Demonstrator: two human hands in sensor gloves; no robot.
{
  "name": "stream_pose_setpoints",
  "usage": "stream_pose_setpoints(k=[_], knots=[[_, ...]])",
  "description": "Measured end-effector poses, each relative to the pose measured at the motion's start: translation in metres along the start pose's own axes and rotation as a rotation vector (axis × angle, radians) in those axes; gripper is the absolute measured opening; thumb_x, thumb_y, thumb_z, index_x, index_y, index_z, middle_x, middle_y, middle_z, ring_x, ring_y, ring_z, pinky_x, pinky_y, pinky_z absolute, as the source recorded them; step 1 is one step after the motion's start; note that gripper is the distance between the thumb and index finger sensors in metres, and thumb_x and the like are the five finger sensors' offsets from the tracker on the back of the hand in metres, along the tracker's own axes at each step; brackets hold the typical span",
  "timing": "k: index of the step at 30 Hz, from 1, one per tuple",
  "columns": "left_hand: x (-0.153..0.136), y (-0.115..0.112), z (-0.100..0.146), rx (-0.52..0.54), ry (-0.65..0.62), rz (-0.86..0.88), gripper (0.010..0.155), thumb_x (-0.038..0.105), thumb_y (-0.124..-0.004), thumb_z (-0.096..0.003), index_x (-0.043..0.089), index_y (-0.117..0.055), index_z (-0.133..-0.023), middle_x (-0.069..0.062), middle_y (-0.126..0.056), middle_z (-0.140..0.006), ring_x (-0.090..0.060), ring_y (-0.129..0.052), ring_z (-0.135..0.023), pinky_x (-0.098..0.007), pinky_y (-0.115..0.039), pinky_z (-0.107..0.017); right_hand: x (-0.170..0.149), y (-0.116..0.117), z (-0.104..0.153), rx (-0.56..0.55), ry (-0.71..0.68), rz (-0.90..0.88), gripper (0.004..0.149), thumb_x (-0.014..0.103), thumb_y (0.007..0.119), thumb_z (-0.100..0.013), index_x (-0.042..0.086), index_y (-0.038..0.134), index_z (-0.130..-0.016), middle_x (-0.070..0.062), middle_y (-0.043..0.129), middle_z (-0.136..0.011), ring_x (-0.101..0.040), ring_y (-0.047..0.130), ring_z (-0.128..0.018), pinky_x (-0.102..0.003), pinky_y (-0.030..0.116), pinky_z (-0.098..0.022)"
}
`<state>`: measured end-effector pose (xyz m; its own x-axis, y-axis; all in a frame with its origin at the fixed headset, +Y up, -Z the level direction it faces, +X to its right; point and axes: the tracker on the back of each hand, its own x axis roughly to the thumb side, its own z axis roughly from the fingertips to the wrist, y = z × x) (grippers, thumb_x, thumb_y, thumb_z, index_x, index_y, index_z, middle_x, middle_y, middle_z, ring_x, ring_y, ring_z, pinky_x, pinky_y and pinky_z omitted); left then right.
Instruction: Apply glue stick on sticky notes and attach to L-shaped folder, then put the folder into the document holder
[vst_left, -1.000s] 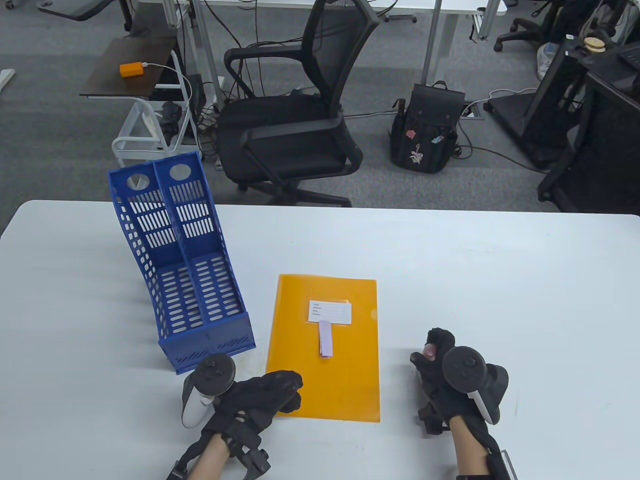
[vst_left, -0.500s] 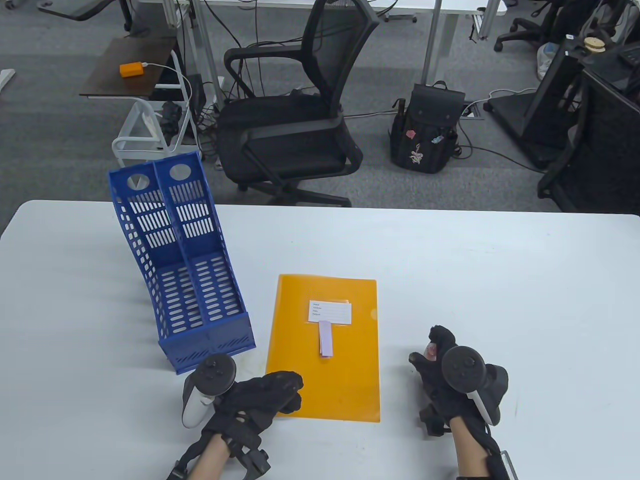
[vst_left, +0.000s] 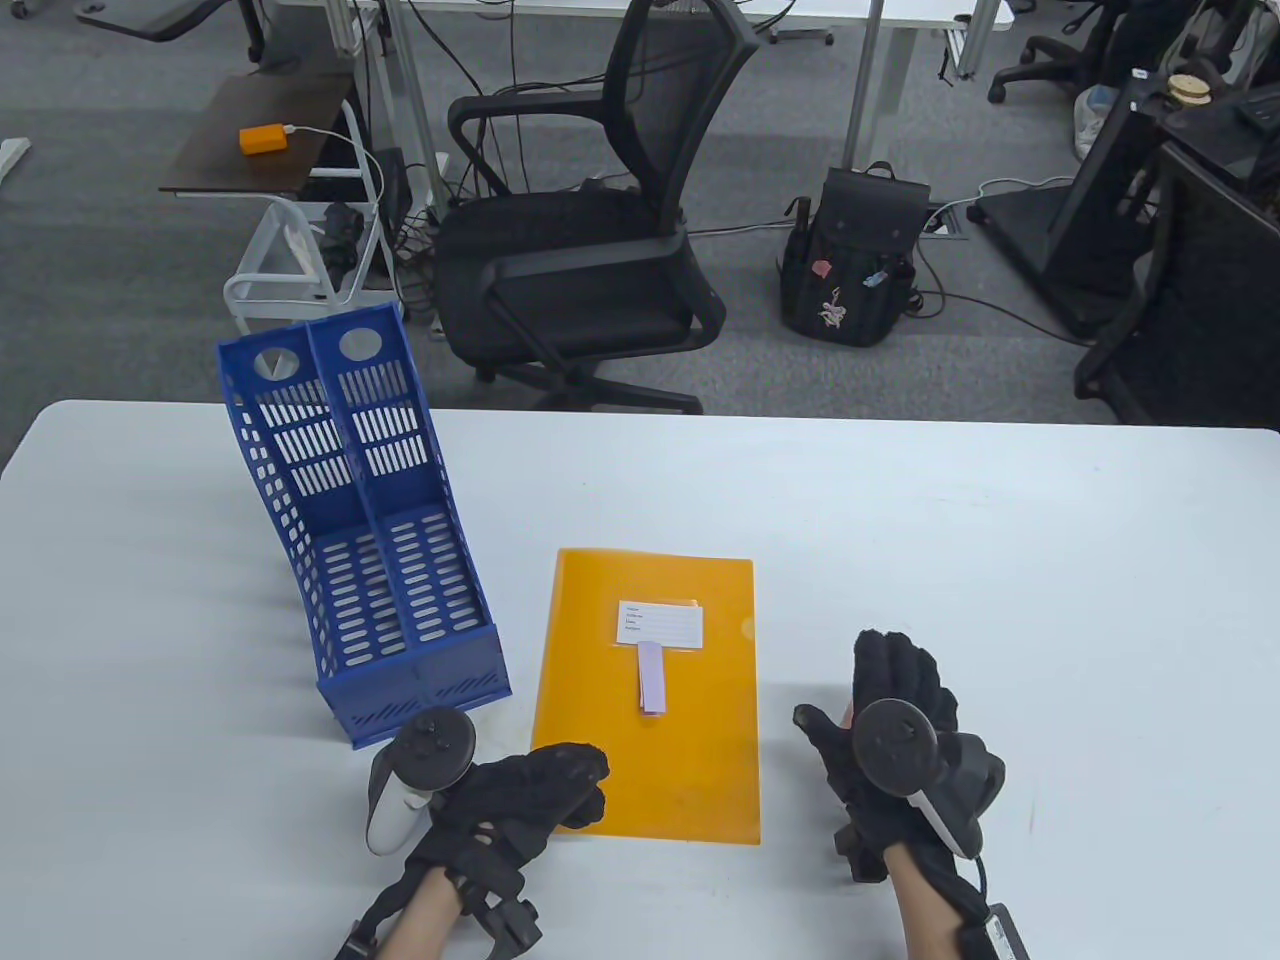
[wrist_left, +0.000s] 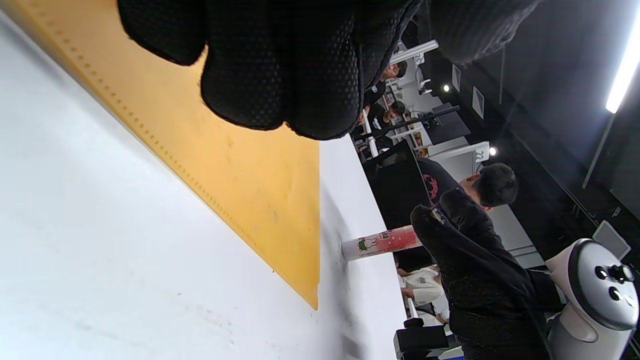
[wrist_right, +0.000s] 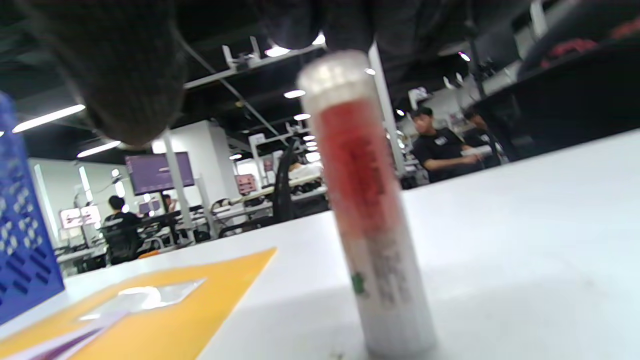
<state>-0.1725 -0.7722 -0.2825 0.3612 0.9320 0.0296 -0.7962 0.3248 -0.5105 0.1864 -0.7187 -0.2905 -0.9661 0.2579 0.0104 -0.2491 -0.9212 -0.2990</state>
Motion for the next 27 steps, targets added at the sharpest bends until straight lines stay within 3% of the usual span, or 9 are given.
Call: stream_pose_setpoints(k=[6, 12, 14, 17, 22, 27], knots=[[0.012, 0.007, 0.003, 0.068, -0.016, -0.099, 0.061, 0.052, -0.071, -0.0514, 0.011, -0.073, -0.097, -0.012, -0.094, -0.081, -0.033, -0.092, -0.074, -0.060, -0.066, -0.064, 0.047, 0.007, 0.015, 0.016, -0.212, 0.058, 0.092, 0.055, 0.085, -0.042, 0.009, 0.041, -0.109, -0.020, 0.039, -0.111, -0.045, 0.035, -0.099, -0.062, 0.035, -0.068], [0.030, 0.012, 0.009, 0.228, 0.060, -0.408, 0.066, 0.054, -0.082, -0.0468, 0.013, -0.073, -0.098, -0.011, -0.093, -0.085, -0.032, -0.093, -0.073, -0.060, -0.068, -0.063, 0.087, 0.027, 0.033, 0.142, -0.364, 0.117, 0.088, 0.054, 0.083, -0.043, 0.011, 0.044, -0.109, -0.021, 0.045, -0.111, -0.046, 0.044, -0.100, -0.062, 0.043, -0.069], [0.035, 0.011, 0.006, 0.241, 0.131, -0.540, 0.068, 0.056, -0.084, -0.0454, 0.015, -0.072, -0.098, -0.011, -0.090, -0.089, -0.033, -0.091, -0.076, -0.060, -0.067, -0.064, 0.094, 0.038, 0.036, 0.219, -0.364, 0.143, 0.087, 0.055, 0.083, -0.043, 0.012, 0.046, -0.109, -0.024, 0.056, -0.108, -0.051, 0.064, -0.093, -0.064, 0.061, -0.063], [0.032, 0.007, -0.004, 0.201, 0.261, -0.713, 0.071, 0.057, -0.083, -0.0453, 0.016, -0.069, -0.101, -0.011, -0.087, -0.093, -0.032, -0.092, -0.076, -0.058, -0.068, -0.064, 0.092, 0.050, 0.035, 0.309, -0.329, 0.165, 0.081, 0.053, 0.083, -0.043, 0.004, 0.063, -0.103, -0.025, 0.075, -0.098, -0.046, 0.080, -0.083, -0.059, 0.072, -0.056], [0.020, 0.003, -0.023, 0.127, 0.501, -0.872, 0.079, 0.058, -0.081, -0.0463, 0.012, -0.058, -0.105, -0.015, -0.076, -0.098, -0.029, -0.091, -0.074, -0.057, -0.067, -0.064, 0.088, 0.063, 0.033, 0.390, -0.304, 0.237, 0.075, 0.053, 0.084, -0.043, 0.006, 0.071, -0.100, -0.024, 0.078, -0.096, -0.045, 0.081, -0.082, -0.058, 0.073, -0.055], [0.016, 0.001, -0.035, 0.157, 0.639, -0.944, 0.077, 0.060, -0.077, -0.0473, 0.009, -0.062, -0.102, -0.016, -0.080, -0.090, -0.029, -0.088, -0.070, -0.058, -0.065, -0.064, 0.089, 0.070, 0.034, 0.444, -0.300, 0.249, 0.073, 0.052, 0.085, -0.043, 0.007, 0.073, -0.099, -0.023, 0.077, -0.097, -0.044, 0.081, -0.082, -0.056, 0.074, -0.054]])
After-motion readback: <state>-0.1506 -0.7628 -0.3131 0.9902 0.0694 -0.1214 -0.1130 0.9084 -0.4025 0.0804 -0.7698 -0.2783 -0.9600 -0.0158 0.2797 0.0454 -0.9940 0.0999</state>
